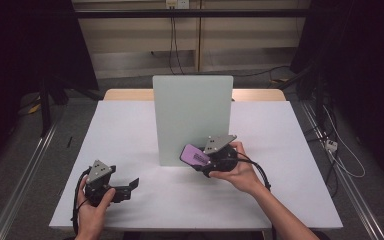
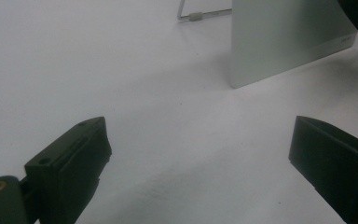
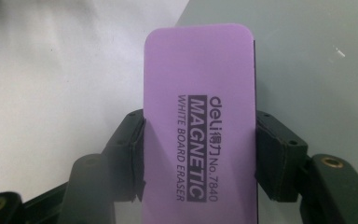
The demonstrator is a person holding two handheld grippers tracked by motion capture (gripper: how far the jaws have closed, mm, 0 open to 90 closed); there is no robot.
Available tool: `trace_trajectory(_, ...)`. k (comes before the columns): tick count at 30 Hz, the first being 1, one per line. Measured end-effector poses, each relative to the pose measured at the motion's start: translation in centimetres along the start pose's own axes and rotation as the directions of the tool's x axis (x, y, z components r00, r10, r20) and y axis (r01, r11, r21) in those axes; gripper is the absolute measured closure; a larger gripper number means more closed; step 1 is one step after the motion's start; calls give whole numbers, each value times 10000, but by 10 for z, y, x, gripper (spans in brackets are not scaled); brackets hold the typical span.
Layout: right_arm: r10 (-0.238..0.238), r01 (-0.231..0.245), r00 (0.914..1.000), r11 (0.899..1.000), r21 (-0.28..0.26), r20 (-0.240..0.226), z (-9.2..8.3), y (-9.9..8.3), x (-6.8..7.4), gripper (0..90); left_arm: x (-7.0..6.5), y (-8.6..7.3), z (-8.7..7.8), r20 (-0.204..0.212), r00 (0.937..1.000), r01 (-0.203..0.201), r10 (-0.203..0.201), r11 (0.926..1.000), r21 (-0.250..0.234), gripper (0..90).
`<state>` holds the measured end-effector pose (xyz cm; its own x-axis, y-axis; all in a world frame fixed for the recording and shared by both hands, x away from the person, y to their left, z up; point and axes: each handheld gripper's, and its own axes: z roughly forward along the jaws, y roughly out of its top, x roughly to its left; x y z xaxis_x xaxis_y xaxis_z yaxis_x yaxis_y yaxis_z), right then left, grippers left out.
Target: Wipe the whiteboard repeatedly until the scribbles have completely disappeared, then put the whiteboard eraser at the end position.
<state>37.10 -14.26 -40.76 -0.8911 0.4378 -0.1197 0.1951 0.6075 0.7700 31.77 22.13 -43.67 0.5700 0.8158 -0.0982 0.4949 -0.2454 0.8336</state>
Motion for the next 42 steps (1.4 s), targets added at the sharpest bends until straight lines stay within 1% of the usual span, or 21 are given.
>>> trace_trajectory(3, 279, -279, 9996, 9996, -15, -59, -6, -4, -1, 415, -1, 0, 0, 21, 10000, -39, 39, 10000, 65, 52)
trace_trajectory(5, 457, -457, 9990, 9990, -15, 5, -10, -6, -3, 415, -1, 0, -1, -5, 10000, -71, 71, 10000, 24, 52)
trace_trajectory(10, 767, -766, 9971, 9967, -275, 20, -22, -6, -5, 414, -1, -1, -3, -70, 10000, 18, -18, 10000, 73, 54)
trace_trajectory(11, 861, -862, 9963, 9958, -313, -41, -24, -5, -6, 415, -1, -1, -3, -85, 10000, 13, -12, 10000, 49, 54)
trace_trajectory(14, 888, -890, 9960, 9956, -298, -72, -31, -3, -9, 415, -1, -1, -3, -66, 9999, -75, 75, 10000, 20, 54)
trace_trajectory(16, 940, -940, 9956, 9952, -286, -39, -35, -2, -11, 415, 0, -2, -3, -15, 10000, -24, 24, 10000, 47, 54)
trace_trajectory(18, 1011, -1014, 9948, 9947, -186, -130, -37, -2, -12, 415, 1, -3, -2, -17, 10000, 48, -48, 9999, 100, 54)
trace_trajectory(19, 1000, -1000, 9950, 9950, -78, -64, -37, -2, -13, 415, 2, -3, -2, -5, 9999, 104, -104, 9998, 163, 54)
trace_trajectory(21, 1167, -1167, 9932, 9931, 79, -12, -39, -3, -15, 415, 2, -4, -2, 23, 10000, 79, -79, 9999, 128, 54)
trace_trajectory(23, 1355, -1360, 9900, 9906, 112, 389, -42, -3, -18, 415, 2, -3, -3, 54, 9999, 112, -113, 9999, 78, 54)
trace_trajectory(24, 1569, -1573, 9861, 9875, 35, 547, -45, -3, -20, 415, 2, -3, -4, 44, 9999, 116, -116, 9999, 105, 54)
trace_trajectory(25, 1716, -1718, 9838, 9851, -4, 528, -48, -4, -21, 414, 2, -3, -5, 24, 10000, 88, -88, 9999, 99, 54)
trace_trajectory(27, 1772, -1782, 9821, 9839, 103, 640, -52, -5, -22, 415, 2, -4, -5, 28, 9999, 168, -168, 9998, 65, 54)
trace_trajectory(30, 1715, -1728, 9846, 9843, 359, 345, -56, -7, -22, 415, 3, -3, -5, 6, 9999, 111, -111, 9999, 52, 54)
trace_trajectory(33, 1524, -1514, 9883, 9857, 741, -87, -54, -8, -19, 415, 2, -2, -5, -15, 10000, 95, -95, 10000, 21, 54)
trace_trajectory(34, 1356, -1327, 9904, 9871, 892, -272, -52, -7, -16, 415, 2, -2, -5, -1, 9999, 103, -103, 9999, 28, 55)
trace_trajectory(35, 1288, -1248, 9910, 9873, 982, -354, -51, -7, -14, 415, 1, -2, -4, 7, 10000, 90, -90, 9999, 104, 55)
trace_trajectory(37, 1128, -1062, 9921, 9882, 1102, -556, -48, -6, -10, 415, 1, -2, -4, -2, 10000, 98, -98, 9999, 64, 54)
trace_trajectory(40, 1061, -963, 9912, 9883, 1184, -793, -45, -5, -6, 415, 1, -1, -4, -63, 10000, 71, -70, 10000, 58, 53)
trace_trajectory(41, 1031, -917, 9908, 9877, 1269, -871, -44, -5, -4, 415, 1, -1, -3, -53, 10000, 32, -31, 10000, 81, 53)
trace_trajectory(42, 1002, -874, 9906, 9873, 1328, -931, -43, -5, -2, 414, 1, -1, -2, -6, 10000, 85, -85, 10000, 51, 52)
